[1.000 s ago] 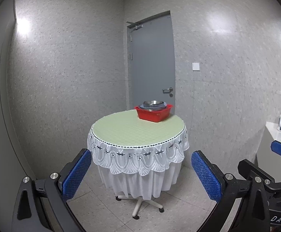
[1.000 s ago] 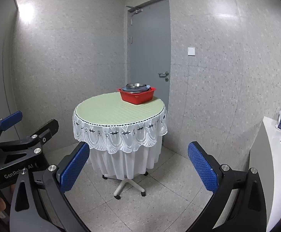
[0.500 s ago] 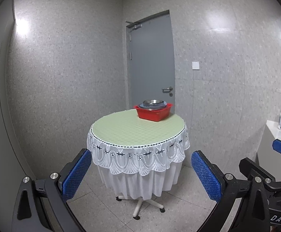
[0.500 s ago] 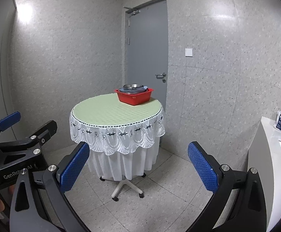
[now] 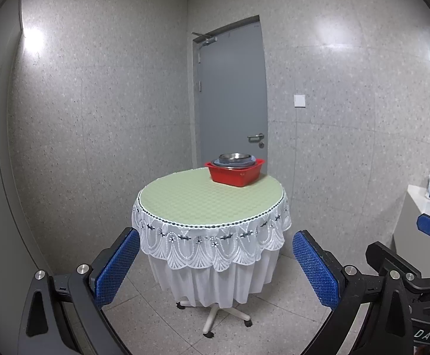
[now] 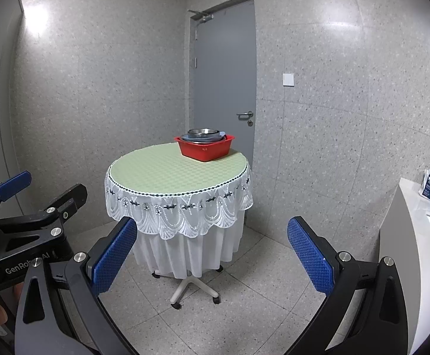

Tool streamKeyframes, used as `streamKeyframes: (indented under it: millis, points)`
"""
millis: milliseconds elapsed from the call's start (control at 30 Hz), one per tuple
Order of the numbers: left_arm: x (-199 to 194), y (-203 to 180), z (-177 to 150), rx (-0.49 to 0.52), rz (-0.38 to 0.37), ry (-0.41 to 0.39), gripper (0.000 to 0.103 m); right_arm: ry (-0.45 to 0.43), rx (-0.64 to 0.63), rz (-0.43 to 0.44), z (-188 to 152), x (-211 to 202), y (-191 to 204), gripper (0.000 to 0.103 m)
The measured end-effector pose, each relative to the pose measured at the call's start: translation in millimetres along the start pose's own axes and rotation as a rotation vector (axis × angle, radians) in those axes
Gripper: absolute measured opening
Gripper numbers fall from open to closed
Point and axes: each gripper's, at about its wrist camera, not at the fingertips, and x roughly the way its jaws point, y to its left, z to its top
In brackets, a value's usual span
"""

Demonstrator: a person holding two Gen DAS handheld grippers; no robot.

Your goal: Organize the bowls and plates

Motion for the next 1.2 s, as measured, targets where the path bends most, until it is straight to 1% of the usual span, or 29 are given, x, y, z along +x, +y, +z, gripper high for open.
streamKeyframes:
  millis: [267, 433, 767, 1200]
  points:
    - [6, -2, -2, -0.003, 0.003, 0.004, 0.102, 0.011, -0.004, -0.002, 2, 3, 1, 0.103]
    - [6, -7, -2, -0.006, 0.006, 0.001, 0.102, 0.011, -0.007, -0.005, 3, 5, 3, 0.103]
    - [5, -6, -3, -0.006, 0.011, -0.003, 0.102, 0.012, -0.012, -0.004, 3, 5, 4, 0.103]
    - [3, -4, -6, -0.003, 0.019, -0.027, 0.102, 0.011, -0.017, -0.003, 4, 4, 13, 0.103]
